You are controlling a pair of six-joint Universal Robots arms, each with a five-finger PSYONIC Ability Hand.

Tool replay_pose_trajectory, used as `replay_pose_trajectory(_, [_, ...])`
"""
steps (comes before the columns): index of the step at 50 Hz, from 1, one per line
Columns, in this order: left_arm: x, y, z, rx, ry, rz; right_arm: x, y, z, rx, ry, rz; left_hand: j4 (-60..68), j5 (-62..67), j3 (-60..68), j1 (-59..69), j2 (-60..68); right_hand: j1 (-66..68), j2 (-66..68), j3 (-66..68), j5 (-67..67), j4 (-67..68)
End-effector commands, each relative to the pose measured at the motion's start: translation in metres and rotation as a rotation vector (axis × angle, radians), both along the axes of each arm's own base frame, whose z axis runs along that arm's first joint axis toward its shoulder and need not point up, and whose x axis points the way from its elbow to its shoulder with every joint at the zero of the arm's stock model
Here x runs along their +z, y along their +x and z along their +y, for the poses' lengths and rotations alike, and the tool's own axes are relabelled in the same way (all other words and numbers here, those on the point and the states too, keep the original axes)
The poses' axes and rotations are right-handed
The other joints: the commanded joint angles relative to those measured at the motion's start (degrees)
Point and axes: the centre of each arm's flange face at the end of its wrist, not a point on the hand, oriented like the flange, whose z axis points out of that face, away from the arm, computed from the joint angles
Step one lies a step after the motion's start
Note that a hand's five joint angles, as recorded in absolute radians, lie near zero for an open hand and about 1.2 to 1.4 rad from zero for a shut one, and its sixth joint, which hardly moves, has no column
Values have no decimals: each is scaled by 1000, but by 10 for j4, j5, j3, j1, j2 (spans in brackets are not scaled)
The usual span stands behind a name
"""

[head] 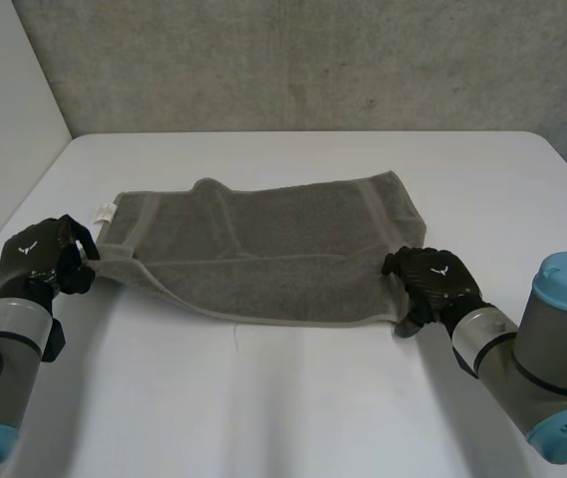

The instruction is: Fold the towel.

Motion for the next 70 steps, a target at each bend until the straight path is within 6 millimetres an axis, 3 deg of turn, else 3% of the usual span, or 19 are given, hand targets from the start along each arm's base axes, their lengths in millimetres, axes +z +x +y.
replay_pose_trajectory(1, [1, 0, 0, 2, -3, 0, -11, 6, -6, 13, -8, 1, 102, 115, 102, 133, 102, 21, 57, 24, 14, 27])
replay_pose_trajectory(26, [2, 0, 0, 0, -6, 1, -9, 8, -24, -38, -100, -23, 102, 115, 102, 133, 102, 247, 282, 250, 240, 253])
replay_pose_trajectory(28, [2, 0, 0, 0, -6, 1, -6, 7, -25, -50, -112, -19, 102, 115, 102, 133, 102, 401, 436, 403, 394, 406])
replay_pose_trajectory(29, [2, 0, 0, -1, -6, 1, -6, 7, -25, -50, -112, -19, 102, 115, 102, 133, 102, 402, 437, 404, 395, 407])
replay_pose_trajectory(30, [2, 0, 0, -2, -6, 1, -4, 7, -26, -50, -120, -17, 102, 115, 102, 133, 102, 527, 562, 529, 519, 532])
replay_pose_trajectory(34, [-1, 0, 3, -2, 4, 0, 5, 7, -28, -49, -147, -15, 102, 115, 102, 133, 102, 537, 572, 540, 530, 543])
replay_pose_trajectory(36, [-1, 0, 5, -2, 4, 0, 26, 7, -29, -42, -199, -5, 102, 115, 102, 133, 102, 537, 572, 540, 530, 543])
replay_pose_trajectory(37, [-1, 1, 7, -1, 7, -1, 26, 7, -29, -42, -200, -5, 102, 115, 102, 133, 102, 537, 572, 540, 530, 543])
replay_pose_trajectory(39, [-3, 1, 10, -2, 15, -3, 38, 5, -19, -11, -186, 85, 102, 115, 102, 133, 102, 537, 572, 540, 530, 543])
replay_pose_trajectory(43, [-9, 1, 17, -4, 50, -9, 40, 2, -6, 35, -149, 206, 102, 115, 102, 133, 102, 537, 572, 540, 530, 543])
replay_pose_trajectory(47, [-15, 2, 39, -24, 116, -27, 37, -4, -1, 68, -151, 318, 102, 115, 102, 133, 102, 537, 572, 540, 530, 543])
replay_pose_trajectory(48, [-16, 1, 48, -43, 144, -33, 37, -4, -1, 68, -151, 318, -68, -54, -68, -37, -67, 537, 572, 540, 530, 543])
replay_pose_trajectory(49, [-16, 1, 48, -43, 145, -33, 36, -4, -2, 70, -156, 331, -70, -56, -69, -39, -69, 537, 572, 540, 530, 543])
replay_pose_trajectory(51, [-14, -4, 61, -102, 160, -50, 33, -5, -2, 72, -155, 339, -425, -411, -425, -394, -424, 537, 572, 540, 530, 543])
replay_pose_trajectory(53, [-9, -7, 63, -137, 142, -69, 32, -5, -3, 73, -153, 342, -491, -477, -491, -460, -490, 537, 572, 540, 530, 543])
replay_pose_trajectory(62, [17, -17, 52, -273, -8, -219, 28, -2, -1, 85, -144, 345, -525, -512, -525, -494, -525, 537, 572, 540, 530, 543])
replay_pose_trajectory(67, [37, -26, 32, -321, -64, -284, 24, -2, 3, 93, -131, 350, -482, -468, -482, -451, -481, 537, 572, 540, 530, 543])
replay_pose_trajectory(70, [32, -33, 15, -347, -16, -295, 23, -3, 5, 96, -129, 352, -425, -411, -425, -394, -424, 537, 572, 540, 530, 543])
